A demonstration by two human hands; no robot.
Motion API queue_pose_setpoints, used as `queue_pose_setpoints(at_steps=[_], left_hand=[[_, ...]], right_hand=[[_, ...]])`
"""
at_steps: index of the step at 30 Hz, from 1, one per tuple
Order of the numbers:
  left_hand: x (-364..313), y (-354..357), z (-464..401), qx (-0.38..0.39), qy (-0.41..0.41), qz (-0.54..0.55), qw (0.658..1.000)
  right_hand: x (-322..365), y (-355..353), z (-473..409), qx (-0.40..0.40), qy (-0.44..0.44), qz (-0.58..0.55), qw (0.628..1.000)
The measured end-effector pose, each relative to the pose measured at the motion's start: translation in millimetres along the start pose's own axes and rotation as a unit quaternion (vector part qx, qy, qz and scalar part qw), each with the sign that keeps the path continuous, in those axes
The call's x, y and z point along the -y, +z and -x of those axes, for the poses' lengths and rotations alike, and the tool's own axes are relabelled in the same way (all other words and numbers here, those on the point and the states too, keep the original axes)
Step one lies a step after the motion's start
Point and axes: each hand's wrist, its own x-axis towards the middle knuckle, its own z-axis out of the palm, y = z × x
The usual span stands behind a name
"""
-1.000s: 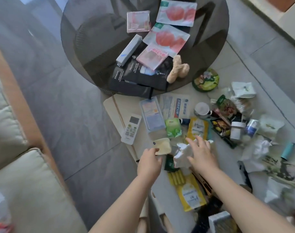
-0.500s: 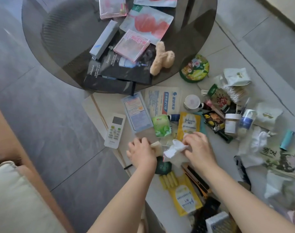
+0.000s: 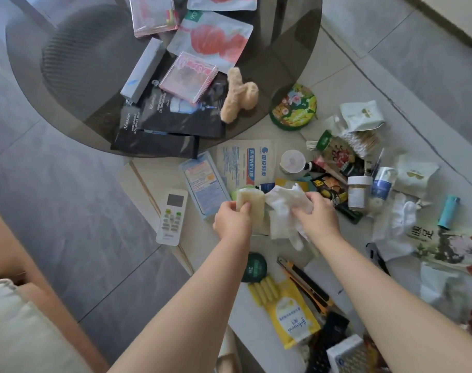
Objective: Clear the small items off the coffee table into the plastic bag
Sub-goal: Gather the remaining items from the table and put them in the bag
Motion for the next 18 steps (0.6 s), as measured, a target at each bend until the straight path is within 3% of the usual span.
queue_pose_setpoints(at_steps=[4,11,18], left_hand=[[7.3,13.6,-12.9,-0.036,-0.061,0.043,0.997],[9.6,22.9,-19.0,-0.054,-0.11,0.141,0.982],[2.2,17.9,3.2,0.011,-0.092,0.131,0.987]], right_hand=[[3.8,9.7,-11.8,-0.039,0.035,0.061,0.997],[8.2,7.2,-30.5,-0.004,0.088,0.107,0.99],[7.9,-6.2,-15.6,-0.042,0.013,0.015,0.999]])
